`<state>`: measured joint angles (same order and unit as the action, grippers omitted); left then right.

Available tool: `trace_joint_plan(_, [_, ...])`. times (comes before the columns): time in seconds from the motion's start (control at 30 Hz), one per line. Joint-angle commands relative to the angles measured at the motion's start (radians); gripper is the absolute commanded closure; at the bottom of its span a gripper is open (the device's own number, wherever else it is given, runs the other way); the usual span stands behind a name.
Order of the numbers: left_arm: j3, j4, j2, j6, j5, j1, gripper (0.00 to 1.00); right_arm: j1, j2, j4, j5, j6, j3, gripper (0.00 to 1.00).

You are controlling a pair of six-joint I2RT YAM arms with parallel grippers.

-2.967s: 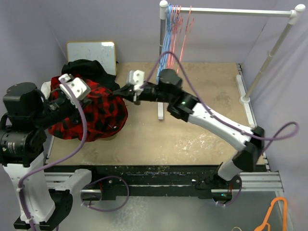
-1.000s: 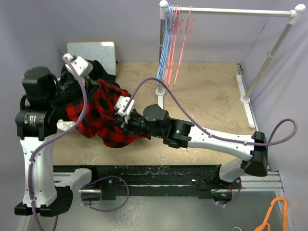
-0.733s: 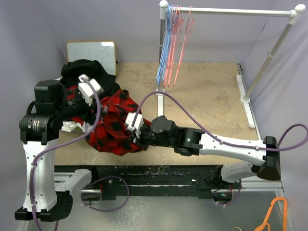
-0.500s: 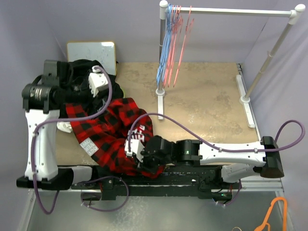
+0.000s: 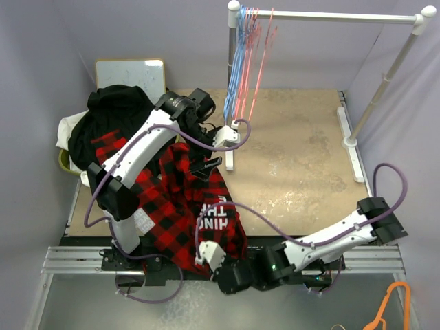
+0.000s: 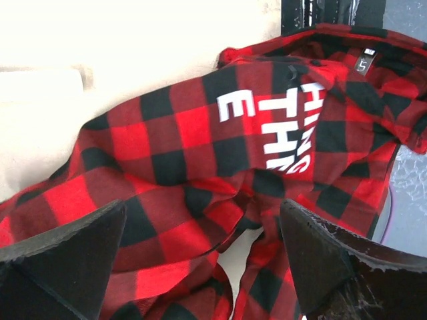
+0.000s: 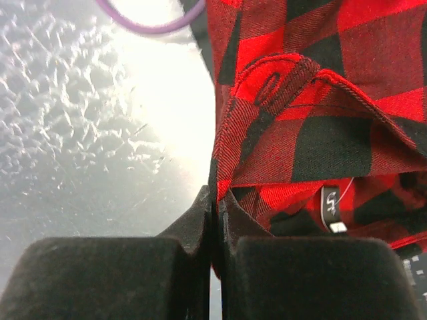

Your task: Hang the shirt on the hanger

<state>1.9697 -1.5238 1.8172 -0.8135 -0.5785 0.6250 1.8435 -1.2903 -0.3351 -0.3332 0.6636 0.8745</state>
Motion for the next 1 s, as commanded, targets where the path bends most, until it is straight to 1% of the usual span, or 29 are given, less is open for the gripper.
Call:
trace_joint_plan(0.0, [0.046, -0.026, -0.01, -0.044, -0.039, 0.033, 0.01, 0.151, -0.072, 0.021, -0.188, 0.205, -0.031, 1.0])
trace_joint_plan(0.13, [-0.077, -0.024, -0.015, -0.076, -0.051, 0.109, 0.01, 0.276, -0.122, 0.034, -0.336, 0.29, -0.044, 1.0])
trace_joint_plan(0.2, [-0.127, -0.024, -0.002, -0.085, -0.066, 0.13, 0.01, 0.314, -0.145, 0.019, -0.406, 0.327, -0.048, 1.0])
trace_joint_plan(0.33, [-0.147, -0.024, 0.057, -0.077, -0.097, 0.157, 0.01, 0.357, -0.186, -0.015, -0.482, 0.356, -0.044, 1.0])
trace_joint_plan(0.47, [-0.147, -0.018, 0.099, -0.073, -0.106, 0.236, 0.01, 0.396, -0.239, -0.105, -0.571, 0.429, -0.01, 1.0])
trace_joint_plan(0.57, [-0.14, -0.015, 0.145, -0.072, -0.125, 0.28, 0.01, 0.414, -0.294, -0.191, -0.607, 0.48, 0.035, 1.0])
trace_joint_plan(0.73, [-0.153, -0.024, 0.207, -0.092, -0.186, 0.318, 0.01, 0.451, -0.341, -0.29, -0.651, 0.579, 0.078, 1.0])
trace_joint_plan(0.9, [-0.22, -0.021, 0.229, -0.104, -0.179, 0.351, 0.0, 0.469, -0.348, -0.319, -0.674, 0.624, 0.083, 1.0])
trace_joint_plan(0.97, [-0.238, -0.015, 0.239, -0.101, -0.173, 0.352, 0.06, 0.471, -0.352, -0.321, -0.683, 0.631, 0.085, 1.0])
